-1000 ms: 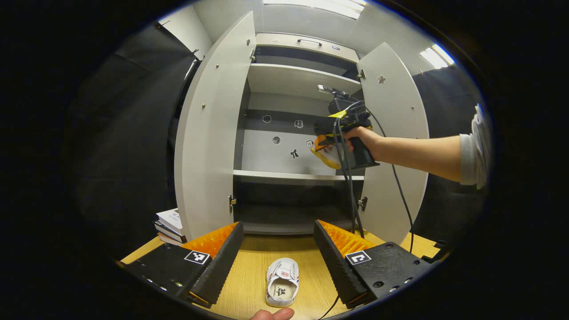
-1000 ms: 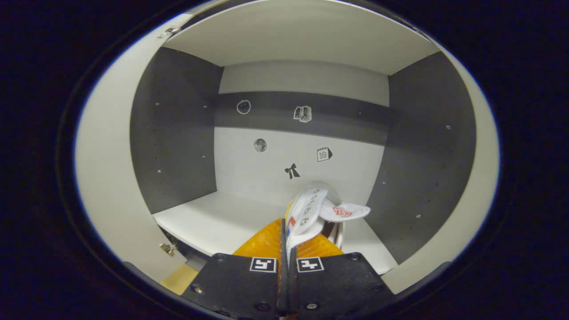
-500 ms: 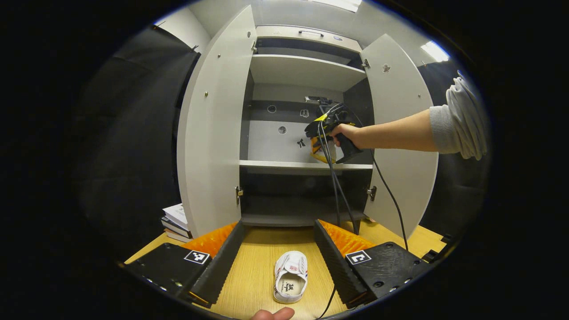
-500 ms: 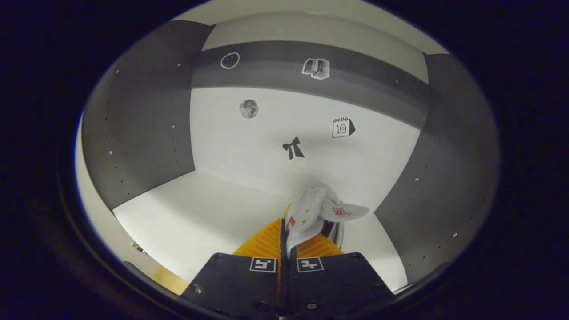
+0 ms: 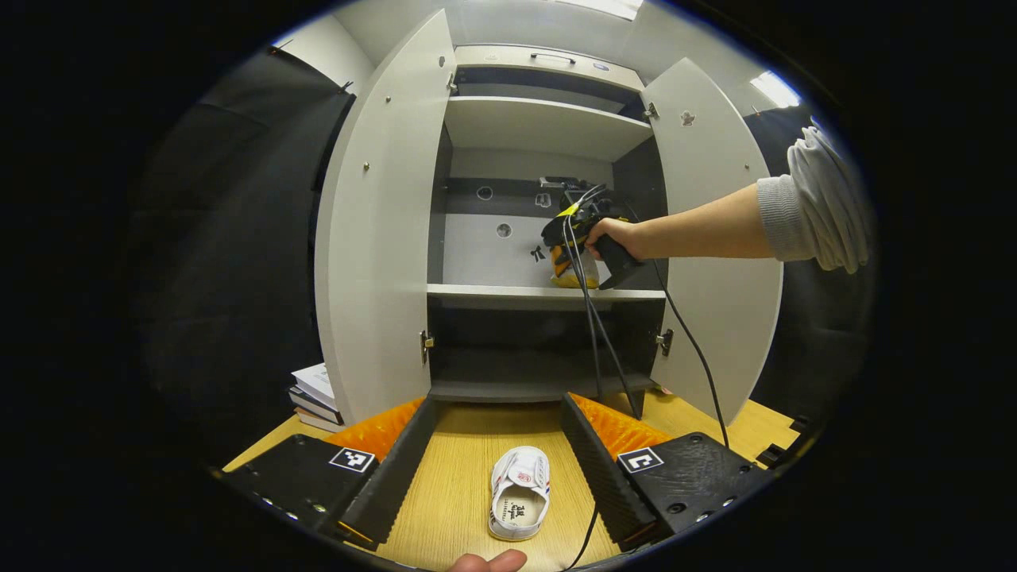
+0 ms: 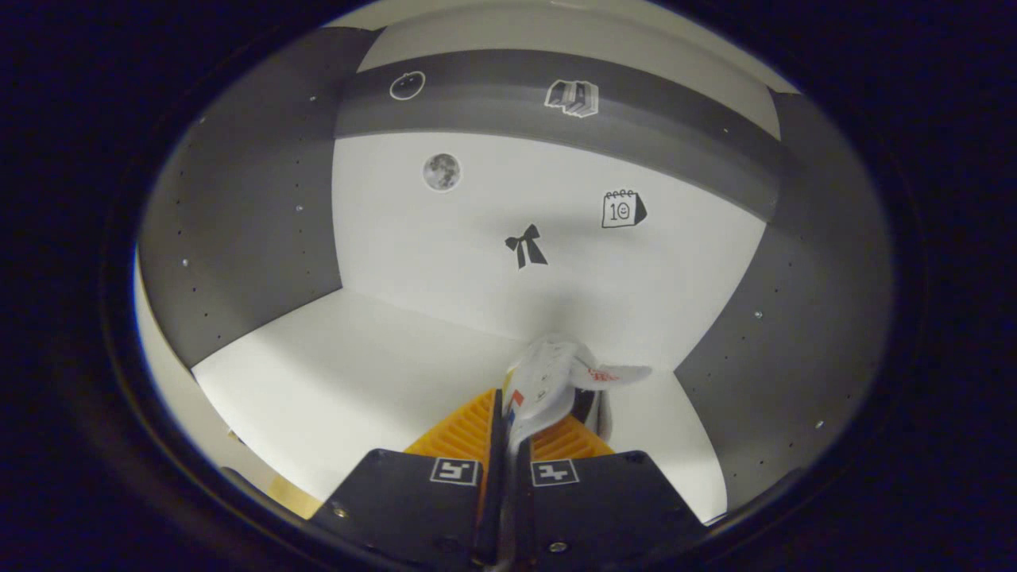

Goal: Grab one shoe with the right hand and put it into the shoe cabinet, grab the other shoe with the left hand and put it into the shoe cabinet; then close the right door with the right hand and the left door with the left hand.

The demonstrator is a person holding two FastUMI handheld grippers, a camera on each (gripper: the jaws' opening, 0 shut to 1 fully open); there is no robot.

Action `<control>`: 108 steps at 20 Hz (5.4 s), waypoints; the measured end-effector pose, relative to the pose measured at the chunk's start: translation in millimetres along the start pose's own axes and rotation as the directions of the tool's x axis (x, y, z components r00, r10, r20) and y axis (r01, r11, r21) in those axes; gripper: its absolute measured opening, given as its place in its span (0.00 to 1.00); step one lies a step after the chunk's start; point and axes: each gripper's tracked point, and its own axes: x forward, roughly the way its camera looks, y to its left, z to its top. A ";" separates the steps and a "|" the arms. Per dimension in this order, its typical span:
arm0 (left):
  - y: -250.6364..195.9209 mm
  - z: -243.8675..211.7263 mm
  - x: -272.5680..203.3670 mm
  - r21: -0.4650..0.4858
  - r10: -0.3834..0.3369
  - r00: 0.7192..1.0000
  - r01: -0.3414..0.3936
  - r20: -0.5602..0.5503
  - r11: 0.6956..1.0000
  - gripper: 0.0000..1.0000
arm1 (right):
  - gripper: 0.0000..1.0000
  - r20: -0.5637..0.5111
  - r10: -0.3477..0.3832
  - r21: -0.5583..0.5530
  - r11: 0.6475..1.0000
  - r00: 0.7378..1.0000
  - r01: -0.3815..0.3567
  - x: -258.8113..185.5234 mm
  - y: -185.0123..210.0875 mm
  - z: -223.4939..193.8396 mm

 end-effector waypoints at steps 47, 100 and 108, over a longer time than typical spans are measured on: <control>9.2 -196.4 37.5 -0.041 -0.110 0.876 0.103 -0.469 0.994 0.96 | 0.78 0.383 -0.193 0.211 0.970 0.903 0.118 -354.0 25.4 -324.3; 9.4 141.0 370.2 0.015 0.130 0.940 -0.132 -0.314 0.991 0.01 | 0.78 0.349 -0.147 0.240 0.969 0.925 0.063 -302.3 10.5 -313.7; 10.0 99.9 403.7 0.019 0.129 0.869 -0.136 -0.477 0.990 0.01 | 0.78 0.326 -0.183 0.269 0.959 0.927 0.095 -299.6 -6.0 -324.5</control>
